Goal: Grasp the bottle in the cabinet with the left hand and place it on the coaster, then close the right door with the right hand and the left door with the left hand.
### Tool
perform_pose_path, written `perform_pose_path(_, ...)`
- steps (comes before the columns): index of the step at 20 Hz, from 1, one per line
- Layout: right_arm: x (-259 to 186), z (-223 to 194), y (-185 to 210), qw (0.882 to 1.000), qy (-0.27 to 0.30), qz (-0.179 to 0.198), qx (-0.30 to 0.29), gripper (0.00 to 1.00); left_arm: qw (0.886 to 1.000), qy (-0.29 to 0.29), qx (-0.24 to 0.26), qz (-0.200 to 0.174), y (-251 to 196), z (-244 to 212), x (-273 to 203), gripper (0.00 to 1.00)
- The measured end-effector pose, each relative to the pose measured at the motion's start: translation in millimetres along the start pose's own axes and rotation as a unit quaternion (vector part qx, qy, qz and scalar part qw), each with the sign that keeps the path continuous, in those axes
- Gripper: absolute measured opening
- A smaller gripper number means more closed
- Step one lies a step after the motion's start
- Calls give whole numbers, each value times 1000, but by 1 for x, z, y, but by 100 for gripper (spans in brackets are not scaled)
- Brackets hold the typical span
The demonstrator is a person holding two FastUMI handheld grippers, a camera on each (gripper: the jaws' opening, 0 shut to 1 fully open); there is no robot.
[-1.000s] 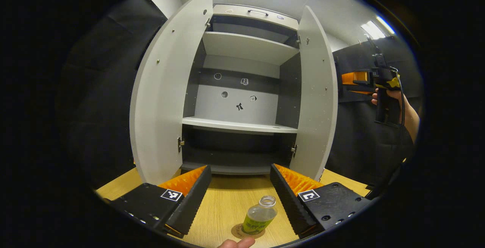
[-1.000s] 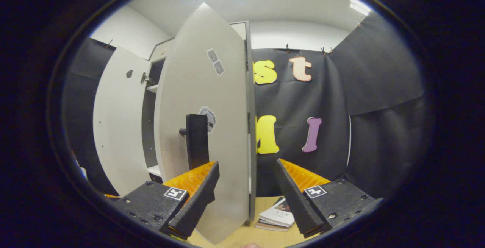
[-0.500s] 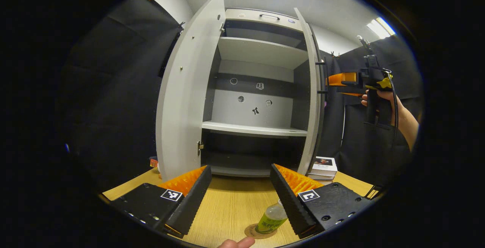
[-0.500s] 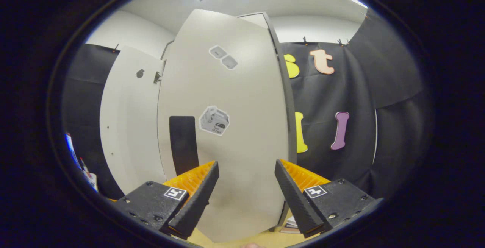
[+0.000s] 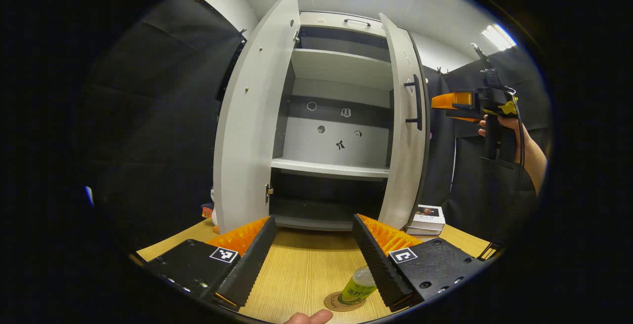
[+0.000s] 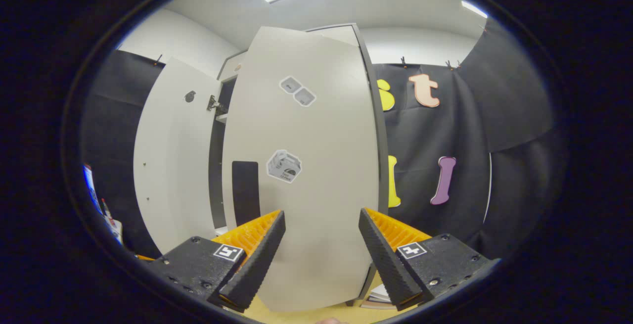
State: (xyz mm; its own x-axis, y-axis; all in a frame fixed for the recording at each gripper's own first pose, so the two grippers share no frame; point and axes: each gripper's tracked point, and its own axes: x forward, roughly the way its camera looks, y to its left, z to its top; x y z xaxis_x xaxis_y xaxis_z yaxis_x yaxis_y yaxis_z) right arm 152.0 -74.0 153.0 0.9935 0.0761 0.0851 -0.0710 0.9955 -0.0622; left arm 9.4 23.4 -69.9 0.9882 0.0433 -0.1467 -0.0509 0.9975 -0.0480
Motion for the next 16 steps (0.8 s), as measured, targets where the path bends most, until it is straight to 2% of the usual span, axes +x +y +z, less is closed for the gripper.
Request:
perform_pose_path(2, -19, -2, -4, 1000, -1, -11, -13, 98, 1000, -3, -5, -10, -7, 3, 1, 95)
perform_pose_path(3, -29, -5, -7, 1000, 1, -20, -20, 94, 1000, -5, -10, -16, -11, 5, 2, 95)
perform_pose_path(4, -41, -10, -8, 999, 7, -29, -27, 98, 1000, -6, -16, -23, -15, 7, 4, 95)
perform_pose_path(5, -52, -16, -7, 999, 10, -33, -30, 98, 999, -6, -19, -30, -20, 10, 6, 95)
perform_pose_path(6, -64, -22, -4, 999, 15, -36, -34, 94, 999, -6, -20, -36, -23, 12, 9, 99)
perform_pose_path(7, -74, -32, -2, 998, 21, -40, -37, 94, 999, -9, -19, -41, -27, 15, 10, 95)
perform_pose_path(8, -84, -42, 0, 998, 29, -43, -41, 98, 999, -13, -17, -46, -29, 19, 13, 95)
perform_pose_path(9, -92, -54, 2, 997, 35, -45, -44, 98, 999, -18, -13, -50, -32, 23, 15, 95)
perform_pose_path(10, -100, -65, 5, 997, 39, -49, -43, 98, 998, -21, -9, -54, -34, 26, 16, 95)
perform_pose_path(11, -106, -79, 10, 997, 43, -48, -39, 94, 998, -22, -7, -60, -38, 29, 17, 95)
perform_pose_path(12, -112, -92, 16, 997, 49, -46, -31, 98, 997, -25, -7, -67, -42, 32, 16, 99)
perform_pose_path(13, -117, -107, 19, 997, 58, -48, -23, 98, 997, -28, -7, -74, -46, 36, 16, 95)
perform_pose_path(15, -127, -137, 21, 995, 83, -62, -12, 94, 996, -32, -8, -85, -52, 40, 15, 95)
perform_pose_path(16, -133, -150, 20, 993, 90, -75, -8, 99, 996, -33, -8, -88, -54, 40, 14, 95)
